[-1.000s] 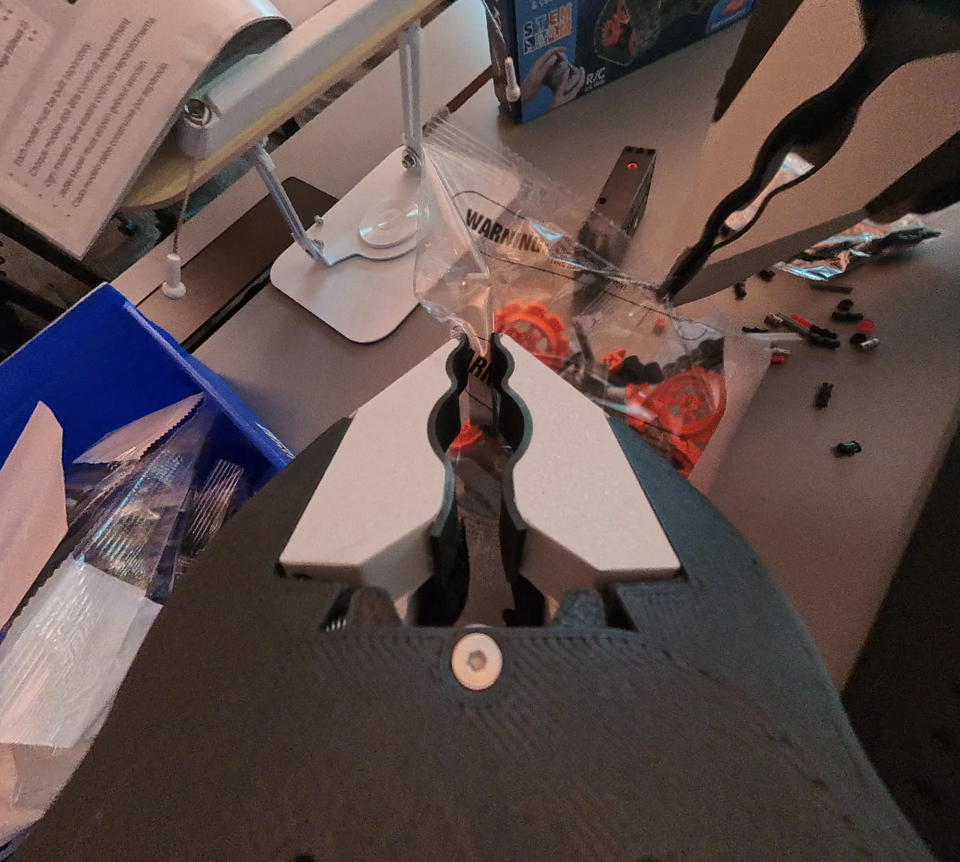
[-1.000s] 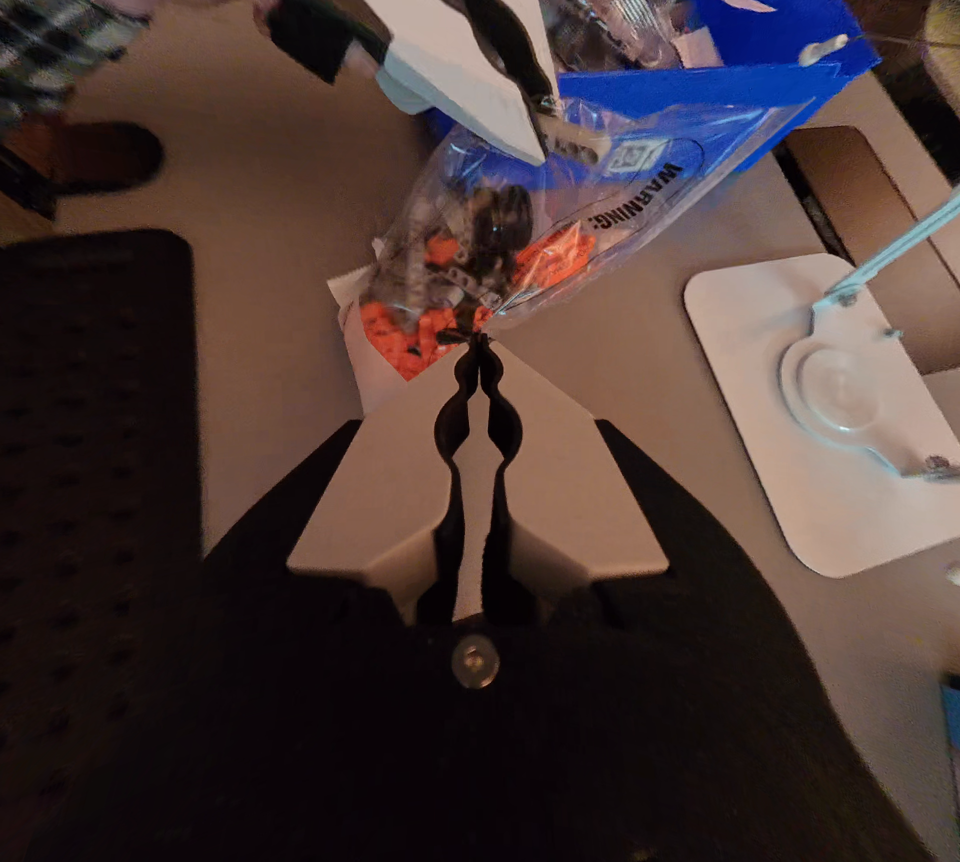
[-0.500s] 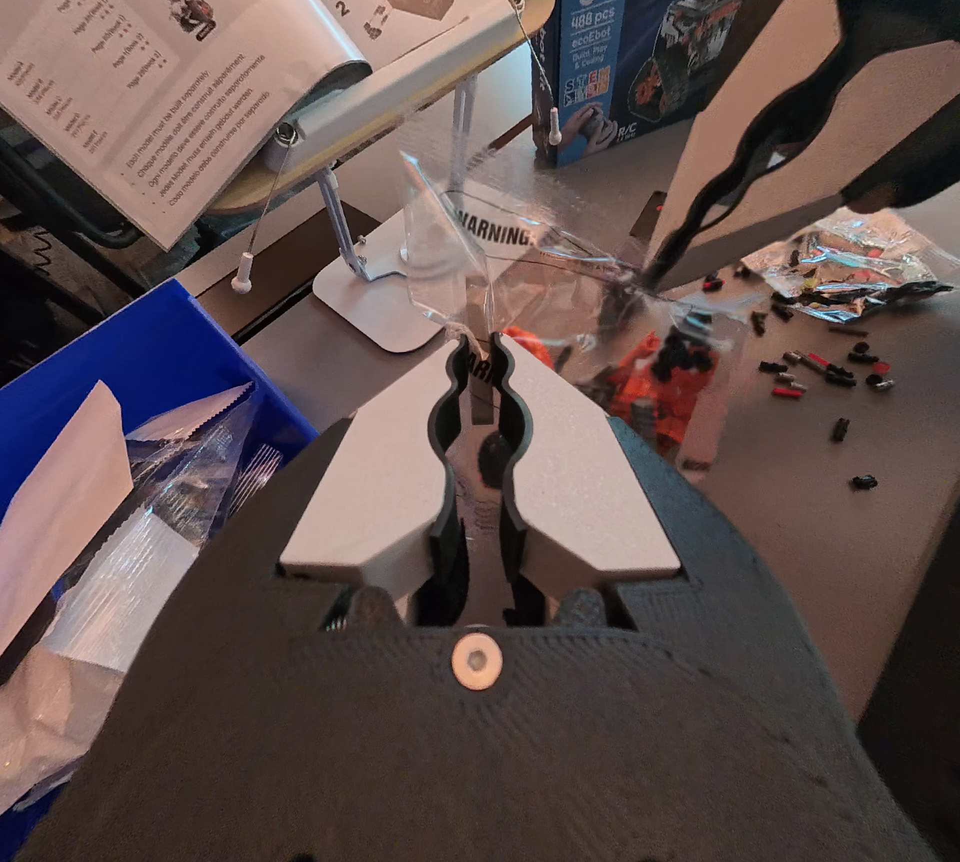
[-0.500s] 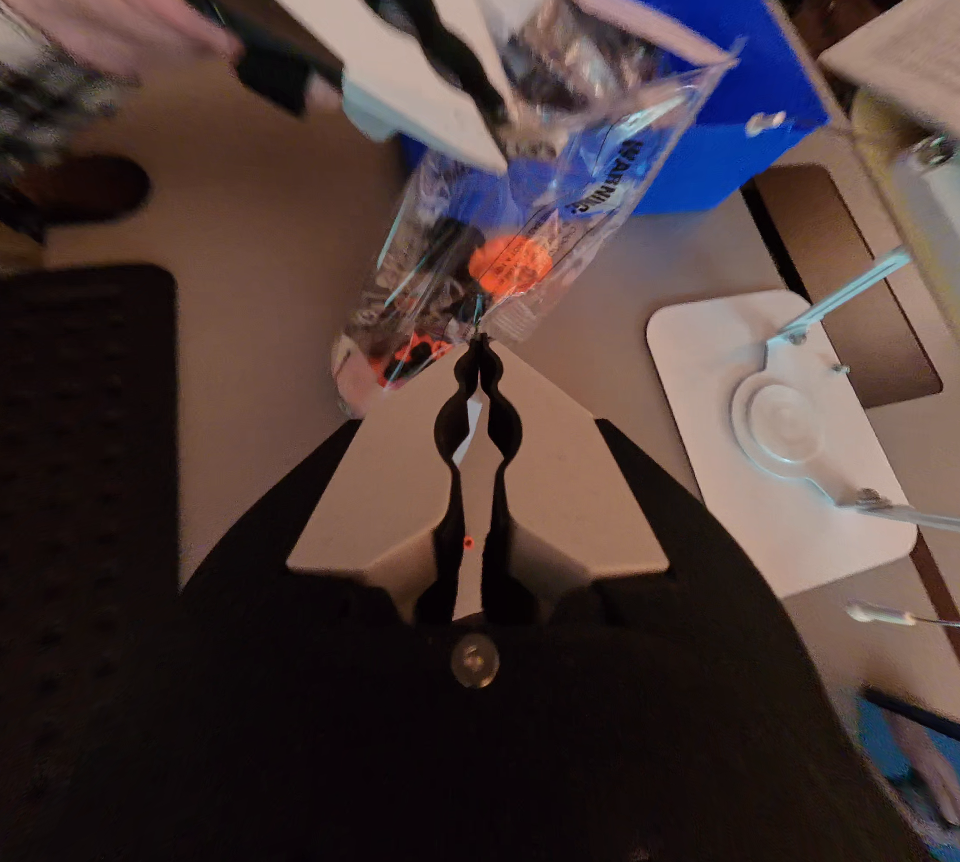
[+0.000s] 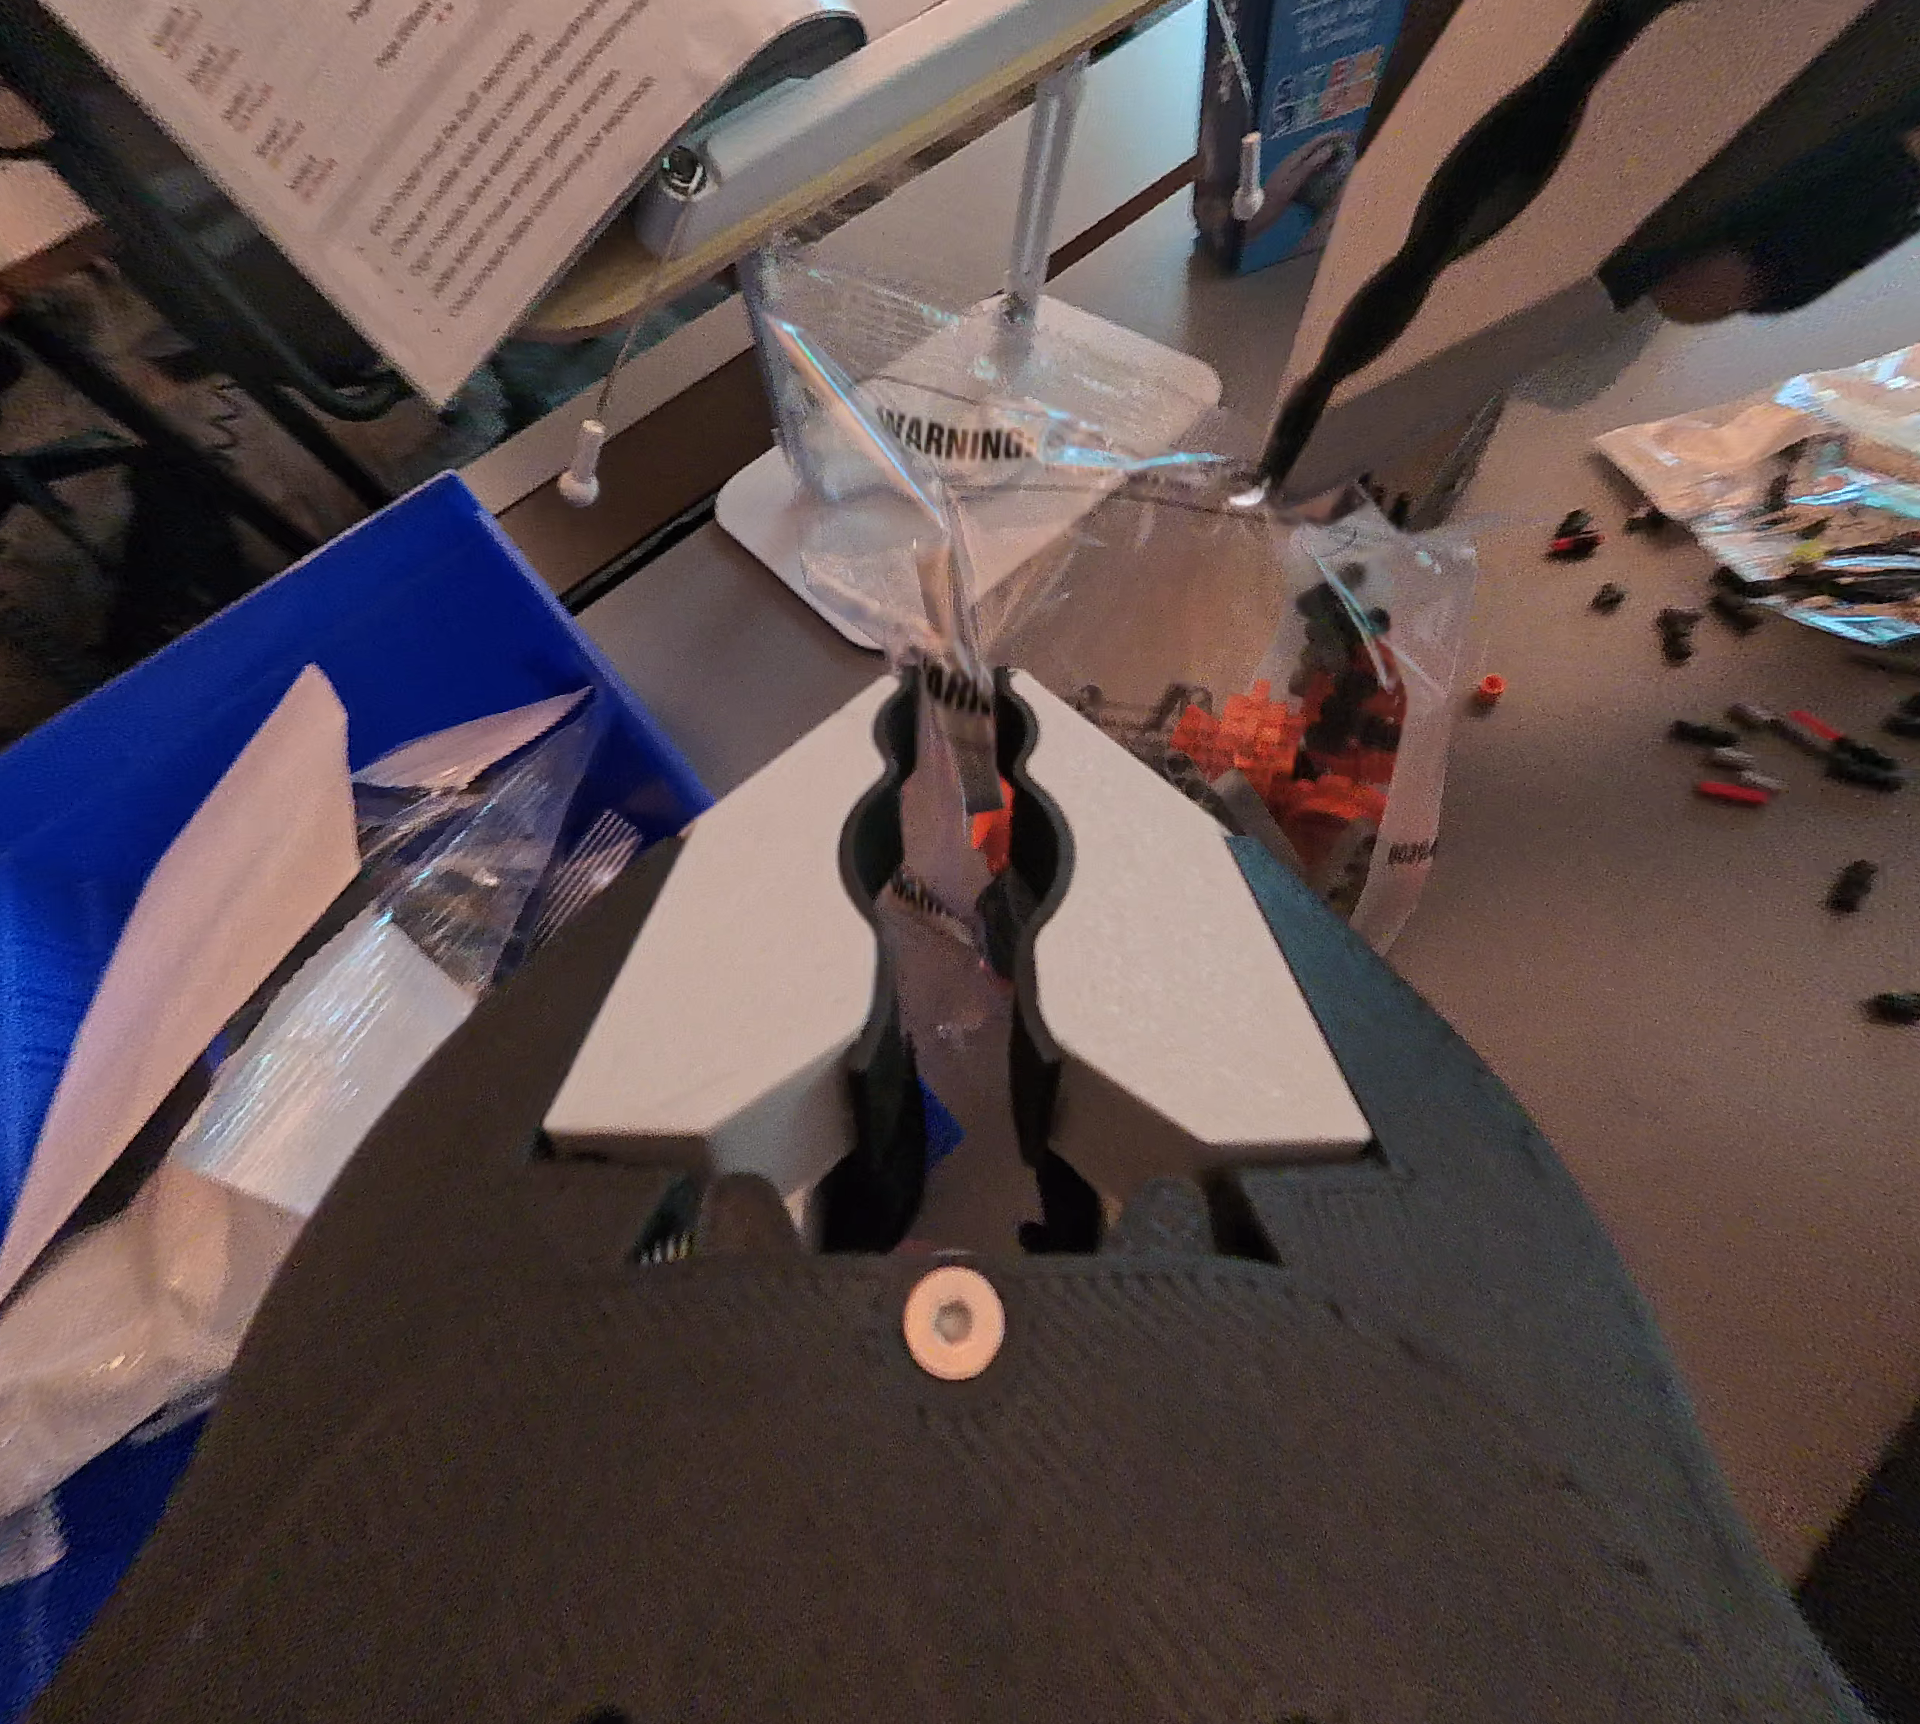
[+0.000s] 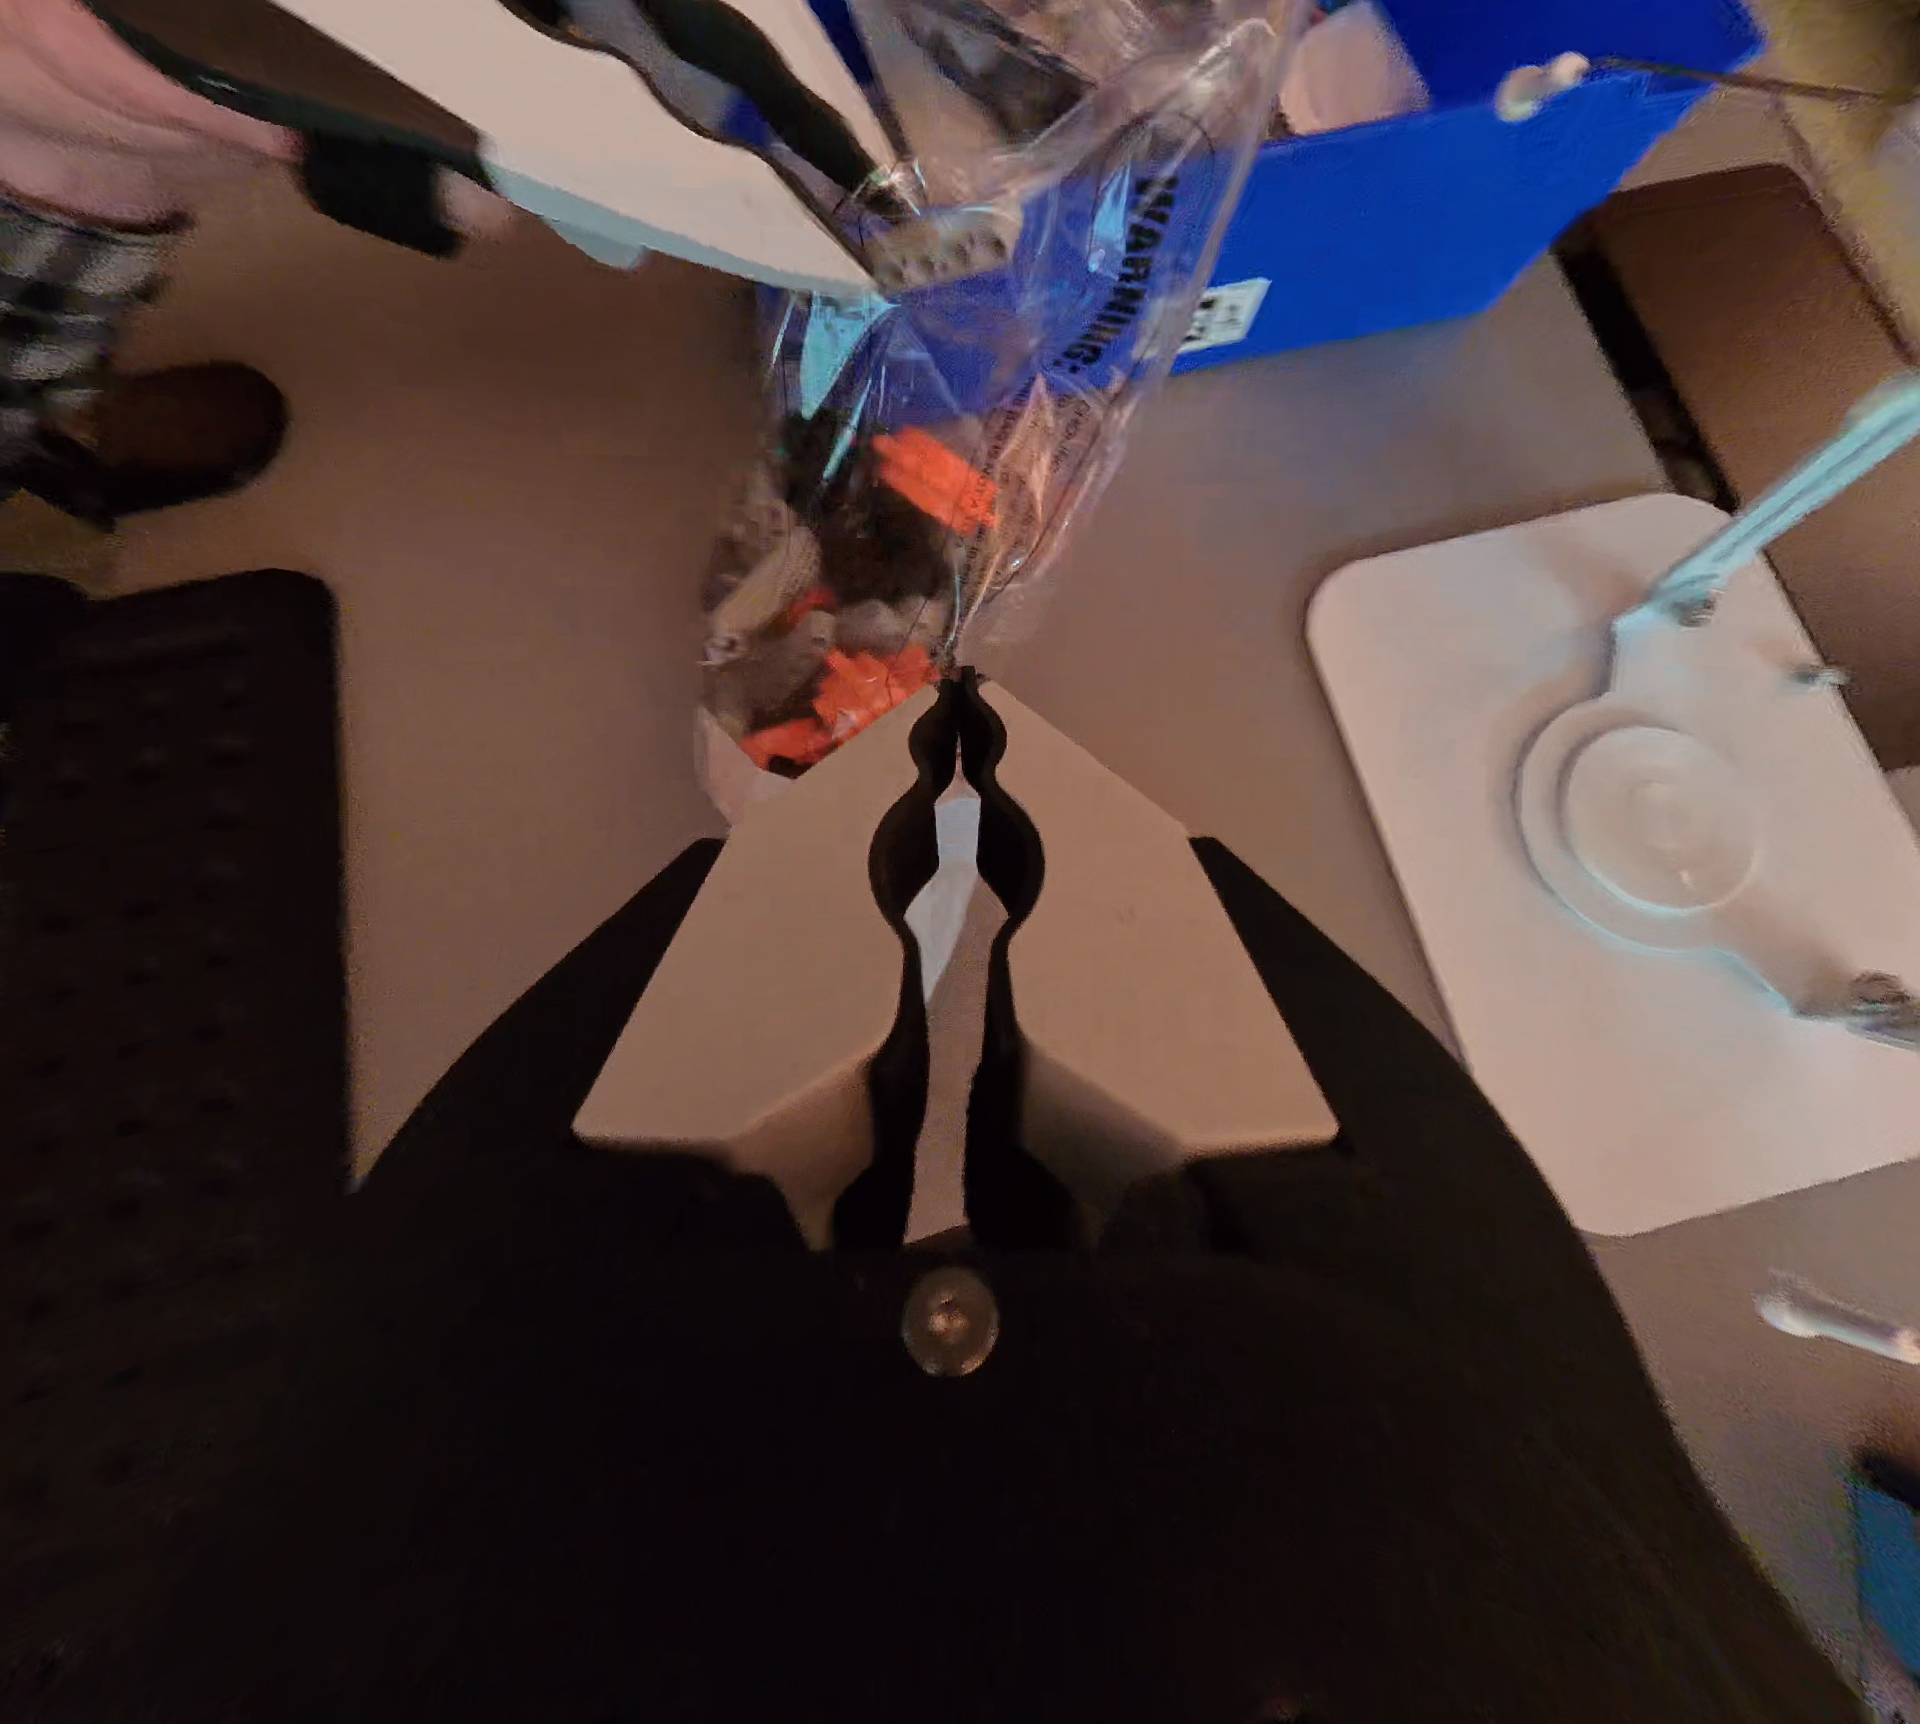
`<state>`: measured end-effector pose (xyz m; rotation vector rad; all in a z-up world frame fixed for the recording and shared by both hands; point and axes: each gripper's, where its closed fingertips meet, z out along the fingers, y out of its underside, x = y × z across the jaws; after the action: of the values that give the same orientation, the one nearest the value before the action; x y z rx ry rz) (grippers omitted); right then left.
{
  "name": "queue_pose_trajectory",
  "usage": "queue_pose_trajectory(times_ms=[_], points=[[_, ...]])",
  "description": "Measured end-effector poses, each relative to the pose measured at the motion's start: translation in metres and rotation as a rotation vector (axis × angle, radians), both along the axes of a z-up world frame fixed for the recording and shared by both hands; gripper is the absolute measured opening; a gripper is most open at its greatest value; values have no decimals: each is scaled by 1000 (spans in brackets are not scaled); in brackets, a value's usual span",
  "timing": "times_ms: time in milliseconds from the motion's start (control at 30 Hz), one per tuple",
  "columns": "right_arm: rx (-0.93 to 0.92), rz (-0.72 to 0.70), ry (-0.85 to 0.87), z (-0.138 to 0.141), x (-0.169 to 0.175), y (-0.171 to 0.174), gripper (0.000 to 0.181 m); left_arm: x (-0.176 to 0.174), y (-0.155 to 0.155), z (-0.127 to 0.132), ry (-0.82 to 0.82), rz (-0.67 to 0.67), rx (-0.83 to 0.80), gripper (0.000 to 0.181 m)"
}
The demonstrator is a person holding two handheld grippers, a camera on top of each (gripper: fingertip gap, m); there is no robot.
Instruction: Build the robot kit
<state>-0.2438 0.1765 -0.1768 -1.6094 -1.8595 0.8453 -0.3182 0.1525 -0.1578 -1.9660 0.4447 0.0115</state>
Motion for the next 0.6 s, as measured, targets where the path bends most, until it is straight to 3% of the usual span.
queue_pose_trajectory(times_ms=[133, 233, 333, 400, 467, 600], points=[[-9, -41, 13, 2, 1, 19, 0, 8, -21, -10, 104, -3, -40, 36], [-46, -49, 9, 2, 0, 25, 0, 40, -44, -53, 204, -127, -149, 42], [-84, -45, -28, -9, -3, 26, 0, 41, -48, -100, 440, -116, -216, 58], [-100, -42, -47, -14, -7, 24, 0, 47, -44, -118, 501, -112, -222, 70], [-109, -23, -66, -17, -9, 17, 0, 37, -37, -124, 618, -68, -196, 51], [-91, 3, -96, -24, -13, 10, 0, 36, -30, -124, 594, -58, -166, 22]])
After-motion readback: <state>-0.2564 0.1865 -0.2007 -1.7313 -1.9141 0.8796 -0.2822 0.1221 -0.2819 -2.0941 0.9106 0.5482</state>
